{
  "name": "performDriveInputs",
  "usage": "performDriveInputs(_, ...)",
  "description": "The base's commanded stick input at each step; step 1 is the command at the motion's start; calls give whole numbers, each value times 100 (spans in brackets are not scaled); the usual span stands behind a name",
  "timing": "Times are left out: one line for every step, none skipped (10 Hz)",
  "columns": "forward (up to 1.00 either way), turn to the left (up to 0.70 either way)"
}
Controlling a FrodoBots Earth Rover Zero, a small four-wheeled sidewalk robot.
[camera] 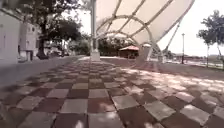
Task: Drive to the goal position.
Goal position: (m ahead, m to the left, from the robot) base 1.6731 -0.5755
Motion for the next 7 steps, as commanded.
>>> performDriveInputs(100, 0)
performDriveInputs(100, 0)
performDriveInputs(100, 0)
performDriveInputs(100, 0)
performDriveInputs(100, 0)
performDriveInputs(100, 0)
performDriveInputs(100, 0)
